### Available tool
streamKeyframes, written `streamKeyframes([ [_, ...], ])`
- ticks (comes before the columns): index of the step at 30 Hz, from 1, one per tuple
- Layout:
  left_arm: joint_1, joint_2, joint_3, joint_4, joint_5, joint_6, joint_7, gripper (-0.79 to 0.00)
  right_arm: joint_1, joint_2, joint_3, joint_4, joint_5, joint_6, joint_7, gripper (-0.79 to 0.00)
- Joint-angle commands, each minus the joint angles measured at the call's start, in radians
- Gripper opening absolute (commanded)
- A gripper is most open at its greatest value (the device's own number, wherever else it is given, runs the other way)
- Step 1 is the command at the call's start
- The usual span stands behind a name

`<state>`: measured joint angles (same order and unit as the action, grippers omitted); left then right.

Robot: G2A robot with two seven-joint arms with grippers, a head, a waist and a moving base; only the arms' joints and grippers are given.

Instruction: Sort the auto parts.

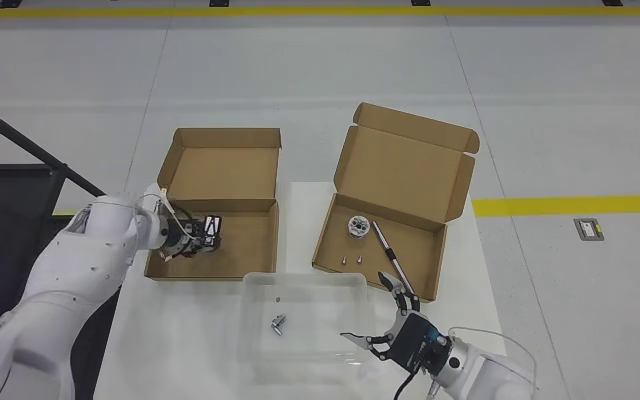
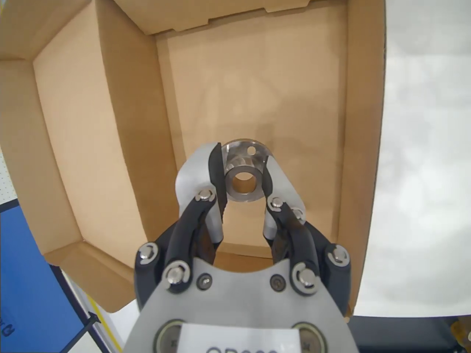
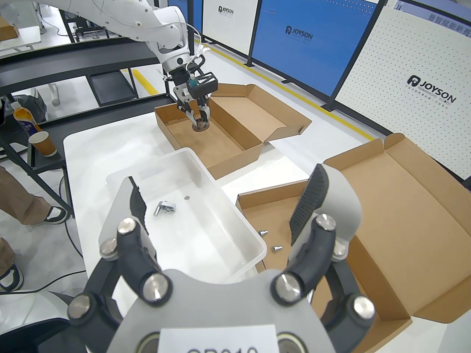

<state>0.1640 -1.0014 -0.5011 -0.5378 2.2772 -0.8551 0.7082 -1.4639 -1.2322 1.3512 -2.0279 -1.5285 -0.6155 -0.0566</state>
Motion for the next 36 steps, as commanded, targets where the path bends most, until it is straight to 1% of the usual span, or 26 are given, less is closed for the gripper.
streamKeyframes([
  [1,-0.001,-0.013,0.009,0.026,-0.006,-0.001,0.012,-0.785,0.000,0.000,0.000,0.000,0.000,0.000,0.000,0.000],
  [6,-0.007,-0.048,0.035,0.092,0.002,0.007,0.012,-0.785,0.000,0.000,0.000,0.000,0.000,0.000,0.000,0.000],
  [12,-0.011,-0.077,0.047,0.153,-0.006,0.020,0.003,-0.785,0.000,0.000,0.000,0.000,0.000,0.000,0.000,0.000],
  [13,-0.012,-0.081,0.048,0.163,-0.007,0.021,0.004,-0.686,0.000,0.000,0.000,0.000,0.000,0.000,0.000,0.000],
  [14,-0.013,-0.084,0.051,0.170,-0.006,0.023,0.005,-0.560,0.000,0.000,0.000,0.000,0.000,0.000,0.000,0.000],
  [16,-0.016,-0.091,0.053,0.185,-0.007,0.025,0.010,-0.446,0.000,0.000,0.000,0.000,0.000,0.000,0.000,0.000],
  [17,-0.018,-0.094,0.055,0.192,-0.007,0.027,0.012,-0.403,0.000,0.000,0.000,0.000,0.000,0.000,0.000,0.000],
  [18,-0.020,-0.096,0.056,0.198,-0.007,0.029,0.015,-0.286,0.000,0.000,0.000,0.000,0.000,0.000,0.000,0.000],
  [21,-0.029,-0.102,0.059,0.214,-0.005,0.034,0.027,-0.228,0.000,0.000,0.000,0.000,0.000,0.000,0.000,0.000],
  [24,-0.042,-0.103,0.058,0.225,-0.007,0.046,0.049,-0.215,0.000,0.000,0.000,0.000,0.000,0.000,0.000,0.000],
  [27,-0.063,-0.099,0.058,0.225,0.000,0.063,0.094,-0.206,0.000,0.000,0.000,0.000,0.000,0.000,0.000,0.000],
  [31,-0.093,-0.084,0.063,0.204,0.023,0.081,0.209,-0.212,0.000,0.000,0.000,0.000,0.000,0.000,0.000,0.000],
  [35,-0.115,-0.058,0.079,0.152,0.071,0.096,0.352,-0.206,0.000,0.000,0.000,0.000,0.000,0.000,0.000,0.000],
  [36,-0.116,-0.051,0.083,0.134,0.079,0.114,0.371,-0.209,0.000,0.000,0.000,0.000,0.000,0.000,0.000,0.000],
])
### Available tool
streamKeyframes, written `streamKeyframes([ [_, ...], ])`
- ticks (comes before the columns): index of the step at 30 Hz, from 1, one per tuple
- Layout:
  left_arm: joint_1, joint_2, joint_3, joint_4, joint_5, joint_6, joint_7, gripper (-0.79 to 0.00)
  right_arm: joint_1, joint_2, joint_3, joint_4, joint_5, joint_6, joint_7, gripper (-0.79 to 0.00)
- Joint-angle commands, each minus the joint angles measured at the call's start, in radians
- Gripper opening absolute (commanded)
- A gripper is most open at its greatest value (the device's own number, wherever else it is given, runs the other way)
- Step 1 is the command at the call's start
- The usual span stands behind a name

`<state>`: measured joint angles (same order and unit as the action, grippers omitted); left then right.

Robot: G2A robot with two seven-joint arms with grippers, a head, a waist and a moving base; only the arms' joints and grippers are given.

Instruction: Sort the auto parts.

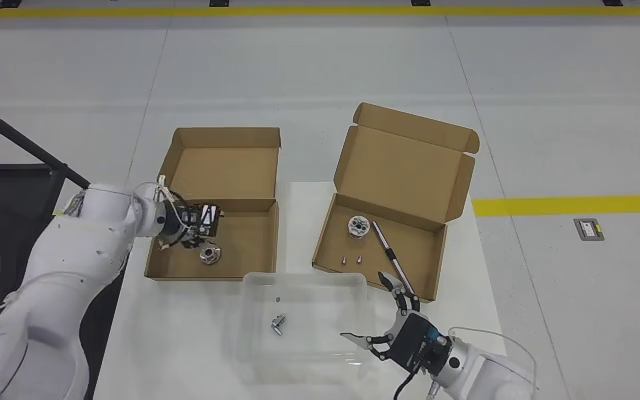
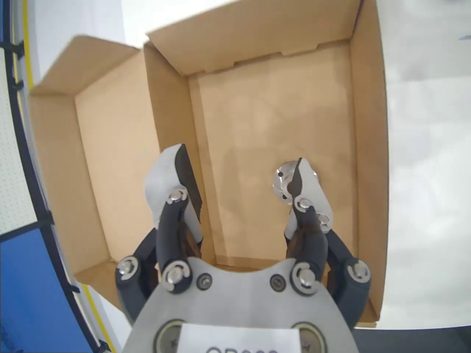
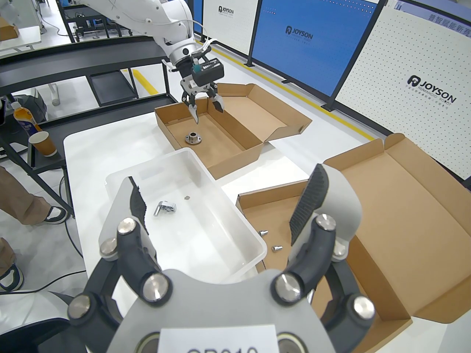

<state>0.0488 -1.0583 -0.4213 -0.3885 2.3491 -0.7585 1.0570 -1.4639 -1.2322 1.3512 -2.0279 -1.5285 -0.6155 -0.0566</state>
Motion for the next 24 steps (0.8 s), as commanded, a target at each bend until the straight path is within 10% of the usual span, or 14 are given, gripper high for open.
streamKeyframes([
  [1,-0.002,0.014,0.010,-0.038,0.015,0.034,0.039,-0.212,0.000,0.000,0.000,0.000,0.000,0.000,0.000,0.000],
  [10,0.013,0.118,0.106,-0.305,-0.071,0.119,0.124,-0.194,0.000,0.000,0.000,0.000,0.000,0.000,0.000,0.000],
  [24,-0.036,0.350,0.251,-1.009,-0.062,0.014,0.019,-0.135,0.000,0.000,0.000,0.000,0.000,0.000,0.000,0.000],
])
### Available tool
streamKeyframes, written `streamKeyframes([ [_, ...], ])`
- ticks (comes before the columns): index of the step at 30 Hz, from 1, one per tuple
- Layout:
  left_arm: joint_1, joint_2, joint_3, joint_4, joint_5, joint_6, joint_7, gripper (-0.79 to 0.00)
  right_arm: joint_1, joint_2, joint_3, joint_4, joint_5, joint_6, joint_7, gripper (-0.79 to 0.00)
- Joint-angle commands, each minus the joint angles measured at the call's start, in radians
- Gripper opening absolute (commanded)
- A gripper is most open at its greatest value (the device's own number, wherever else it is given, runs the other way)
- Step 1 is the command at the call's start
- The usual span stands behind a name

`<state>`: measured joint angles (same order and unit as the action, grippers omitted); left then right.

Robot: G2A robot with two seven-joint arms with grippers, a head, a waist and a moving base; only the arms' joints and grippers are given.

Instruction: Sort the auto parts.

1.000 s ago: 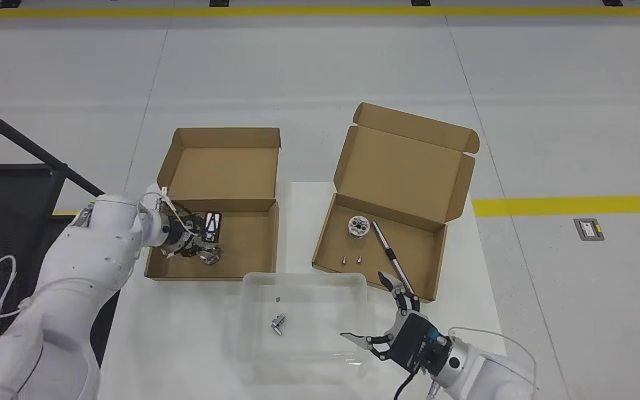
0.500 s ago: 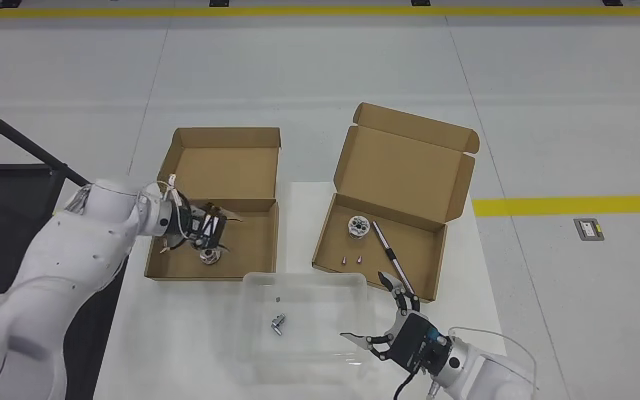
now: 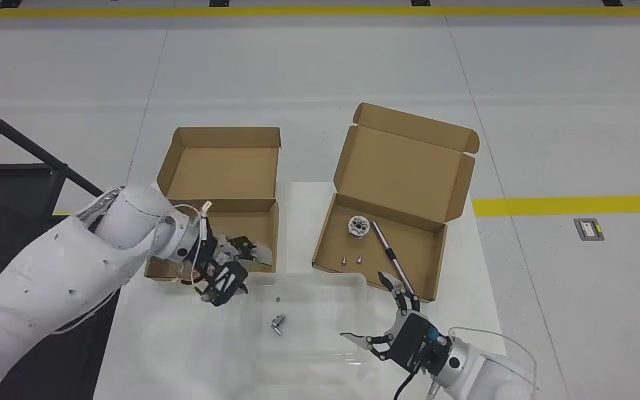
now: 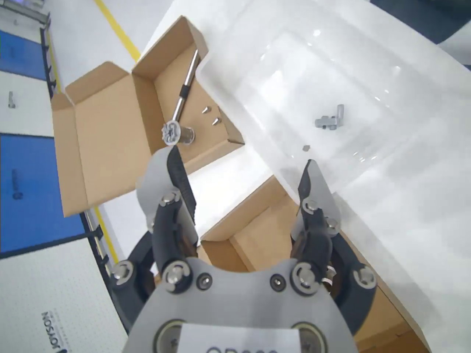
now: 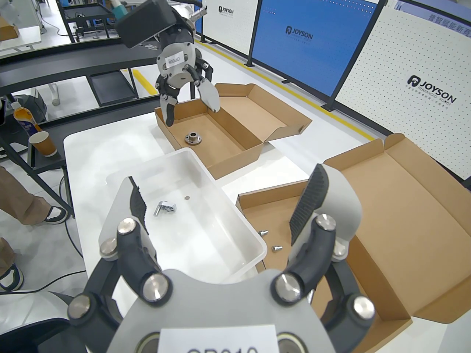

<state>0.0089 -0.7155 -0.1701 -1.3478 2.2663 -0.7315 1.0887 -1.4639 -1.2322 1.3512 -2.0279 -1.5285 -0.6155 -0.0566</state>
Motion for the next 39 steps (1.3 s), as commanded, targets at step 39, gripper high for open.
streamKeyframes([
  [39,0.186,-0.126,0.000,-0.306,0.805,-0.047,-0.047,0.000,0.000,0.000,0.000,0.000,0.000,0.000,0.000,0.000],
])
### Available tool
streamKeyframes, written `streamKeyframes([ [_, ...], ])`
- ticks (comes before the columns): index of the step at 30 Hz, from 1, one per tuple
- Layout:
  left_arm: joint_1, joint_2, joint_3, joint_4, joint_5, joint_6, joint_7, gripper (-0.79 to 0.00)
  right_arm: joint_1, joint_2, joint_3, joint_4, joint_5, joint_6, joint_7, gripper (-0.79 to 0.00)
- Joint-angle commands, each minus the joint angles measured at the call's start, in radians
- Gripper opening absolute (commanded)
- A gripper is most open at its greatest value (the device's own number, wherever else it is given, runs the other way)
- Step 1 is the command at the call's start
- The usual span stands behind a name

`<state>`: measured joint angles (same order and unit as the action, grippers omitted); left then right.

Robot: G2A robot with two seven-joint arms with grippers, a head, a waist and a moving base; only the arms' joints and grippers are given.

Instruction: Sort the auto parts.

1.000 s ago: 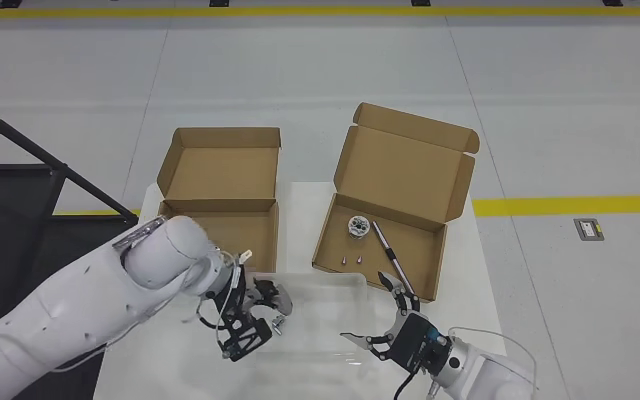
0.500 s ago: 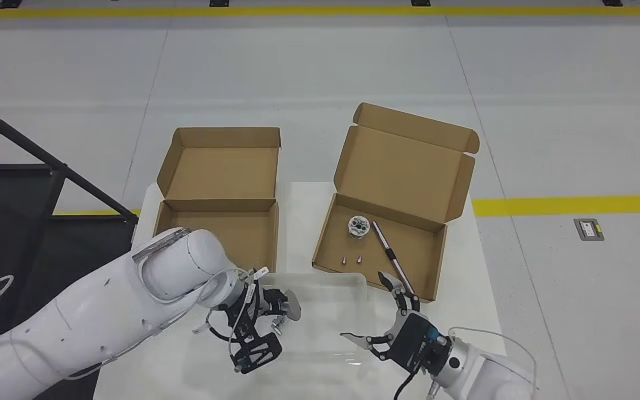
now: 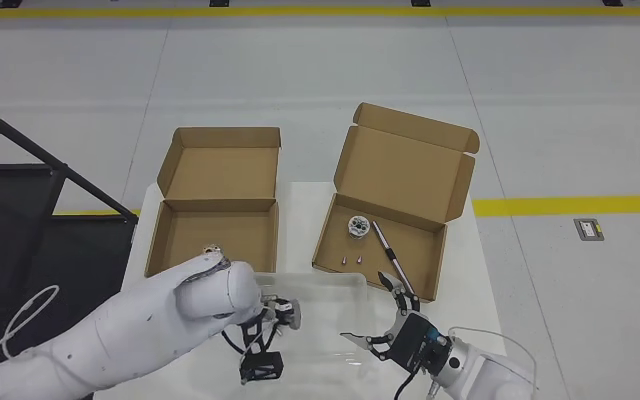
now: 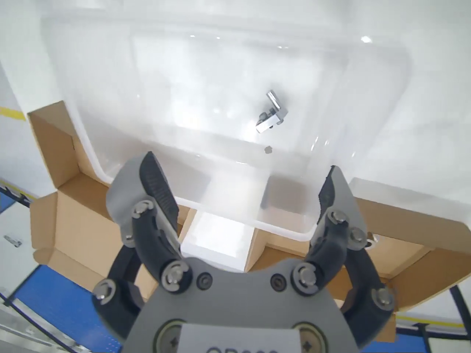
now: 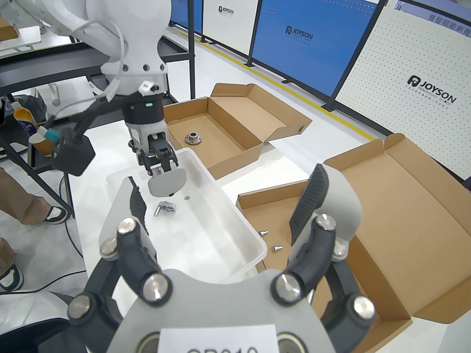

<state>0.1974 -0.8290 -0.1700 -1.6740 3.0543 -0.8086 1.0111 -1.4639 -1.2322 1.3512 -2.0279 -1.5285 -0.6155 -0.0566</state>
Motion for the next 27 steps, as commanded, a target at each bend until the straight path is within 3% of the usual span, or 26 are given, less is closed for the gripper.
streamKeyframes([
  [1,-0.008,-0.028,0.000,0.040,0.017,0.046,0.046,0.000,0.000,0.000,0.000,0.000,0.000,0.000,0.000,0.000],
  [9,-0.023,-0.134,0.000,0.174,0.017,0.138,0.139,-0.065,0.000,0.000,0.000,0.000,0.000,0.000,0.000,0.000],
  [19,-0.023,-0.134,0.000,0.174,0.017,0.138,0.139,-0.055,0.000,0.000,0.000,0.000,0.000,0.000,0.000,0.000],
  [22,-0.023,-0.134,0.000,0.174,0.017,0.138,0.139,0.000,0.000,0.000,0.000,0.000,0.000,0.000,0.000,0.000],
  [27,-0.023,-0.134,0.000,0.174,0.017,0.138,0.139,0.000,0.000,0.000,0.000,0.000,0.000,0.000,0.000,0.000],
])
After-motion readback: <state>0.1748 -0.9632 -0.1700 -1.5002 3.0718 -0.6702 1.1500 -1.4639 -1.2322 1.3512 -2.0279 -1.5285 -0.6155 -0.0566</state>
